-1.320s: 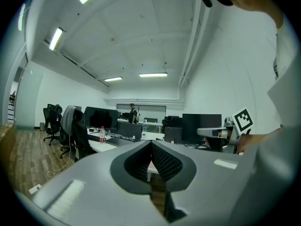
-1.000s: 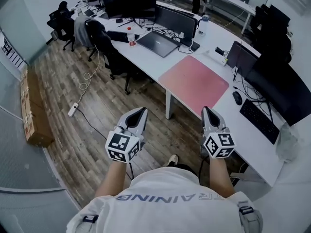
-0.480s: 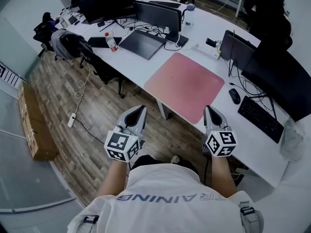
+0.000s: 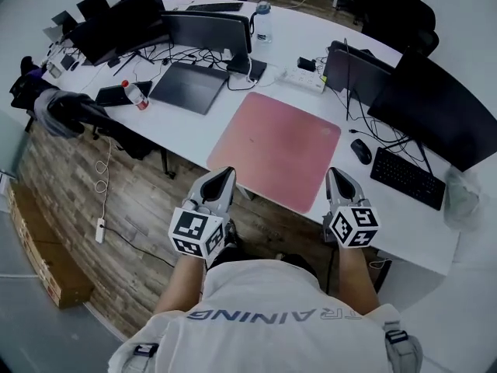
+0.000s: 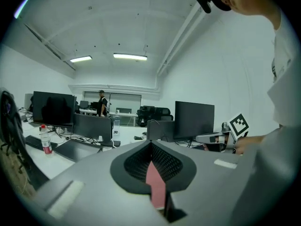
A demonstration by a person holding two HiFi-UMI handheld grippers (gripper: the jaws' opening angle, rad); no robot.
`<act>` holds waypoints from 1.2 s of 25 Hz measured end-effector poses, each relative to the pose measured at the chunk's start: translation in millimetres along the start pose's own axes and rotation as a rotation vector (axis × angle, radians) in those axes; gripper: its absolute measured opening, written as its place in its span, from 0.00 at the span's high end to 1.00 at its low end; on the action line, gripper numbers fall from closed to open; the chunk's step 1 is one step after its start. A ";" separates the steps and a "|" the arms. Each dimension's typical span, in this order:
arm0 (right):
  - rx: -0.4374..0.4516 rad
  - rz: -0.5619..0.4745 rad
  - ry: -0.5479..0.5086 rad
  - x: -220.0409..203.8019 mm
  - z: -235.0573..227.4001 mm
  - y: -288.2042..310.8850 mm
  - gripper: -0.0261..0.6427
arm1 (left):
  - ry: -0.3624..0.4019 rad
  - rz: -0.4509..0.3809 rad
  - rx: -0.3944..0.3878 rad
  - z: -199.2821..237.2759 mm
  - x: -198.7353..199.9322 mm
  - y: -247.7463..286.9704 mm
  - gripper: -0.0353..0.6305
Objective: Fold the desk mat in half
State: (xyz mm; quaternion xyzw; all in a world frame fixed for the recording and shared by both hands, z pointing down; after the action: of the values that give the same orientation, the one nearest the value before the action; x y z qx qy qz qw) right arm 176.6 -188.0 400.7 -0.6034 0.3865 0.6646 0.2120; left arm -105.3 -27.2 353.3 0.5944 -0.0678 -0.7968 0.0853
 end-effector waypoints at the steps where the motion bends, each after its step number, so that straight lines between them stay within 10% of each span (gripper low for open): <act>1: -0.029 0.008 0.005 0.5 2.5 5.9 0.94 | 0.001 0.008 -0.028 11.1 3.0 8.8 0.94; 18: -0.501 0.097 0.087 1.4 41.6 32.9 0.94 | 0.060 0.199 -0.423 114.8 22.4 137.2 0.94; 27: -0.499 0.231 0.165 -38.5 25.0 -5.4 0.94 | 0.049 0.243 -0.457 60.7 1.5 131.2 0.94; 30: -0.452 0.368 0.204 -71.5 22.5 -4.8 0.80 | 0.047 0.263 -0.447 46.5 -9.8 121.4 0.94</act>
State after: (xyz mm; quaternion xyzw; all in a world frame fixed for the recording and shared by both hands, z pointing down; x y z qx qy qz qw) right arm 178.9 -154.5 467.9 -0.6187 0.3507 0.6970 -0.0914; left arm -140.4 -143.3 401.1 0.5650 0.0355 -0.7601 0.3189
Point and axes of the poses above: the fingertips, and each gripper's own axes: y forward along the fingers, z to its left, x out of its top, the point moved 9 cm from there along -y, backward along the fingers, and after that the axes turned 12 degrees about -y, right-handed, at the moved point
